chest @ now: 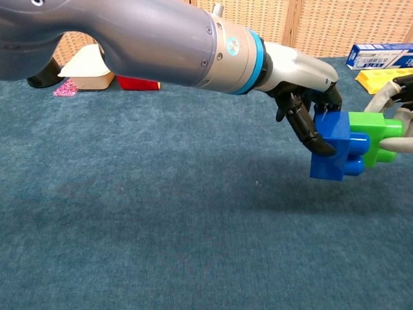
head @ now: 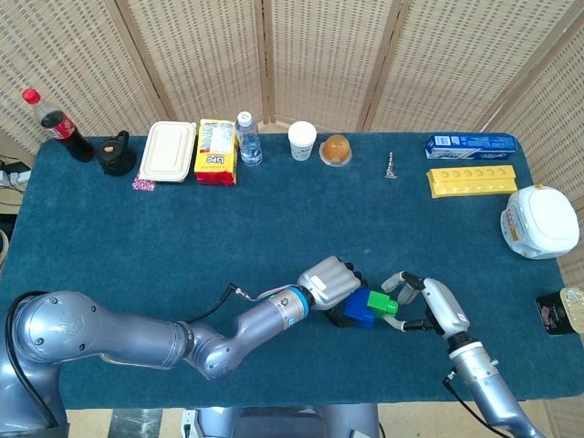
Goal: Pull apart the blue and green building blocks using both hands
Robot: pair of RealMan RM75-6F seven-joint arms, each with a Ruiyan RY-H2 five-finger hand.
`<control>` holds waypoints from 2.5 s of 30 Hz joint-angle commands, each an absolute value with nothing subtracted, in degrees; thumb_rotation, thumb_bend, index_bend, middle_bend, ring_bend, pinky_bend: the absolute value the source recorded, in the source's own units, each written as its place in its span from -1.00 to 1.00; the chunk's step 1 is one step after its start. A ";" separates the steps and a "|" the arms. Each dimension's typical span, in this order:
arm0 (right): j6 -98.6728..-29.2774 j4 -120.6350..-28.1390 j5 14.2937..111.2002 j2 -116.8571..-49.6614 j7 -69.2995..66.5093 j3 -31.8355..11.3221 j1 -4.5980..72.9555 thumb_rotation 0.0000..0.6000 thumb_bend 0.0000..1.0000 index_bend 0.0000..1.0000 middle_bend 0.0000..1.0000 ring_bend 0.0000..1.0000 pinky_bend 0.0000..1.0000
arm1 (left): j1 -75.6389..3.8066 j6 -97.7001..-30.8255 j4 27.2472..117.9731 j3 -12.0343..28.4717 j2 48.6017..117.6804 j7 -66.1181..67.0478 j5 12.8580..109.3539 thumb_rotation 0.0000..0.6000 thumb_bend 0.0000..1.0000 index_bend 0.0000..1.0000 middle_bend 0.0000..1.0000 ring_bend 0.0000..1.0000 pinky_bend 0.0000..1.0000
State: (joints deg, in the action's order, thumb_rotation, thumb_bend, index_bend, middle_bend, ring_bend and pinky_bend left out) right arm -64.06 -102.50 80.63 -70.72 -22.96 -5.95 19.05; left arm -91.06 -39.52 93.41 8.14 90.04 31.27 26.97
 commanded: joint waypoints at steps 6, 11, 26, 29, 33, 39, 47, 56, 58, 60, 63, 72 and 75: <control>-64.37 -102.14 78.65 -72.01 -21.29 -6.92 19.50 1.00 -0.47 0.10 0.20 0.33 0.08 | -91.50 -39.76 93.69 7.67 89.82 30.84 26.85 0.14 -0.23 -0.12 -0.35 -0.49 -0.24; -64.27 -102.22 77.45 -72.70 -20.53 -7.32 19.75 1.00 -0.47 0.16 0.27 0.39 0.11 | -91.82 -39.85 93.56 7.42 89.87 30.44 26.78 0.14 -0.23 -0.12 -0.35 -0.49 -0.24; -64.77 -101.63 76.08 -72.97 -20.80 -7.86 19.54 1.00 -0.43 0.24 0.35 0.52 0.21 | -92.15 -40.29 93.83 6.38 89.35 30.00 27.23 0.13 -0.23 -0.12 -0.35 -0.49 -0.24; -64.96 -101.56 76.07 -72.76 -21.10 -7.86 19.35 1.00 -0.43 0.24 0.35 0.52 0.21 | -92.07 -40.44 94.16 6.14 89.09 29.98 27.29 0.14 -0.23 -0.12 -0.35 -0.49 -0.24; -65.24 -101.41 76.10 -72.47 -21.55 -7.88 19.10 1.00 -0.43 0.25 0.35 0.52 0.21 | -91.94 -40.67 94.57 5.65 88.72 30.06 27.39 0.12 -0.23 -0.12 -0.35 -0.49 -0.24; -65.96 -100.97 75.94 -71.99 -21.68 -7.94 18.57 1.00 -0.43 0.25 0.35 0.52 0.21 | -91.21 -41.36 95.88 4.44 87.57 30.21 27.74 0.14 -0.23 -0.12 -0.35 -0.49 -0.24; -65.24 -99.75 75.51 -71.45 -22.01 -7.47 18.28 1.00 -0.43 0.25 0.35 0.49 0.18 | -88.60 -44.02 100.05 1.61 83.70 30.79 29.67 0.12 -0.23 -0.12 -0.35 -0.49 -0.24; -61.72 -96.92 74.65 -74.08 -19.77 -6.30 19.69 1.00 -0.44 0.22 0.29 0.29 0.02 | -84.74 -48.16 104.97 -0.86 78.58 30.91 31.79 0.13 -0.23 -0.12 -0.35 -0.49 -0.24; -60.86 -95.87 74.32 -75.15 -18.71 -6.09 20.19 1.00 -0.44 0.18 0.25 0.24 -0.02 | -83.79 -48.97 105.90 -1.22 77.67 30.75 32.48 0.11 -0.23 -0.12 -0.35 -0.49 -0.24; -59.99 -94.78 73.77 -76.25 -17.30 -5.82 20.65 1.00 -0.44 0.12 0.19 0.16 -0.08 | -82.77 -49.66 106.59 -1.56 76.90 30.48 33.16 0.11 -0.23 -0.12 -0.35 -0.49 -0.24; -58.97 -93.43 72.54 -77.69 -15.93 -5.67 21.06 1.00 -0.44 -0.04 0.05 -0.01 -0.20 | -81.34 -50.38 107.13 -2.10 76.13 30.24 34.15 0.11 -0.23 -0.12 -0.35 -0.49 -0.24; -62.21 -93.87 73.90 -77.30 -15.84 -6.03 19.73 1.00 -0.44 -0.41 -0.22 -0.25 -0.36 | -78.14 -50.65 106.41 -3.03 76.41 30.52 36.29 0.10 -0.23 -0.12 -0.35 -0.49 -0.24; -65.46 -96.28 75.89 -75.01 -15.65 -6.33 18.55 1.00 -0.44 -0.41 -0.22 -0.26 -0.36 | -77.49 -50.47 105.45 -3.10 77.88 31.06 36.53 0.11 -0.23 -0.12 -0.35 -0.49 -0.24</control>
State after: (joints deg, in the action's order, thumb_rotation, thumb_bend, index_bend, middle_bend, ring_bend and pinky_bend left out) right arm -63.30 -94.56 74.38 -76.64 -15.71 -6.04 19.53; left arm -77.81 -50.56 105.90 -3.04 77.33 30.81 36.38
